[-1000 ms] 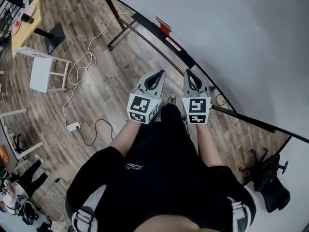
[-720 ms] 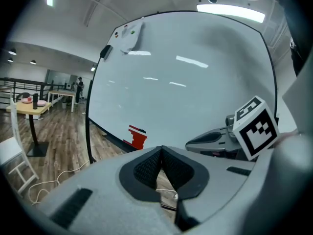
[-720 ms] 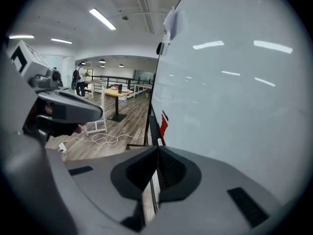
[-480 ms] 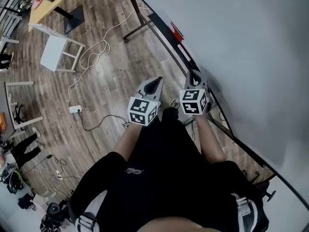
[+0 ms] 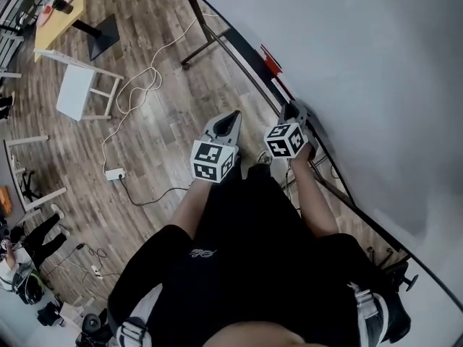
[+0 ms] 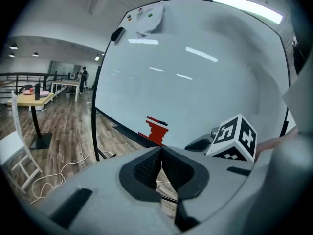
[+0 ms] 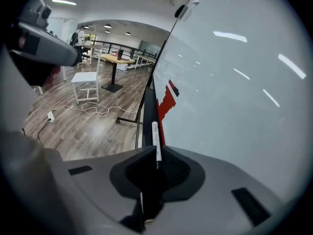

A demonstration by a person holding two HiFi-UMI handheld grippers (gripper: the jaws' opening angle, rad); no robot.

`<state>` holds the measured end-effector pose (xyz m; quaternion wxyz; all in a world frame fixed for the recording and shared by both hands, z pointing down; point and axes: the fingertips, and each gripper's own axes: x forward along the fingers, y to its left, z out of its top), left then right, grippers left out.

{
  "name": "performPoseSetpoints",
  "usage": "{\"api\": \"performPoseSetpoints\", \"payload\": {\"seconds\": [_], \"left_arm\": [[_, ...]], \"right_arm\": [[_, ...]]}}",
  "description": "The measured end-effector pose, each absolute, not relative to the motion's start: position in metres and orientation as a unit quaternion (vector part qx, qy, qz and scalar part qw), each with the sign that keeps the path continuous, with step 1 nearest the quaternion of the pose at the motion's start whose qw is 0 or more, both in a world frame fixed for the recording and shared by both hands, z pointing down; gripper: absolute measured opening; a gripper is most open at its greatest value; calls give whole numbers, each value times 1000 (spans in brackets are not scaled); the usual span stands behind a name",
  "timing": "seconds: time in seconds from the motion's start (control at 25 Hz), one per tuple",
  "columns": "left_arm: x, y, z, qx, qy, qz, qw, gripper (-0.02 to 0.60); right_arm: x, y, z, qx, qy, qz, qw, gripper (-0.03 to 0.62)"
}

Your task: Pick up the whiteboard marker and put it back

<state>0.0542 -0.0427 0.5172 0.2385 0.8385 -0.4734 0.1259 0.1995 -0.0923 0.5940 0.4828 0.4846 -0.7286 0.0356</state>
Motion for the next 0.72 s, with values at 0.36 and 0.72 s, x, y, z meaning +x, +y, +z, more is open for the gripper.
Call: {"api": "performPoseSetpoints", "payload": {"seconds": [0.36,0.72], "left_arm": [[30,-78,535,835,-474,114,256,7],[30,-100,532,837,-470,110,259,6]], "right_arm": [[198,-110,636,472,-689,74,545,95],[202,-117,643,466,-667,71,577,64]]}}
